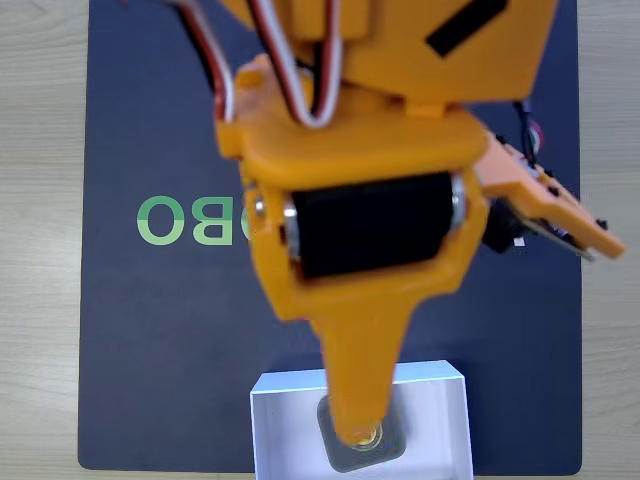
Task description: Grab the usb to bin
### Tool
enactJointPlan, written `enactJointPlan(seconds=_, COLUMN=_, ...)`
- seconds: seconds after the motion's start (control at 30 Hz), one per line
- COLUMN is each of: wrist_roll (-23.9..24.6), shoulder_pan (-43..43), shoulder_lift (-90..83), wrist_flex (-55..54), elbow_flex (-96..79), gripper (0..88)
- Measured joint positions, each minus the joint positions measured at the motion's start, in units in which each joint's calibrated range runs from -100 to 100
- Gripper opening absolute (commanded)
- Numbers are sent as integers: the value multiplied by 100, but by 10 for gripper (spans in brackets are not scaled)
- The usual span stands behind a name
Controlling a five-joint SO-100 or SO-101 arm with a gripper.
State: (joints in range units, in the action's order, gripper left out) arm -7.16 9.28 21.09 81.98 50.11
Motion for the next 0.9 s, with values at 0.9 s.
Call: enactJointPlan(seconds=0.9, wrist_roll=529, shoulder_pan=557, shoulder_lift=-6411, wrist_flex=-17, elbow_flex=-8098, gripper=9)
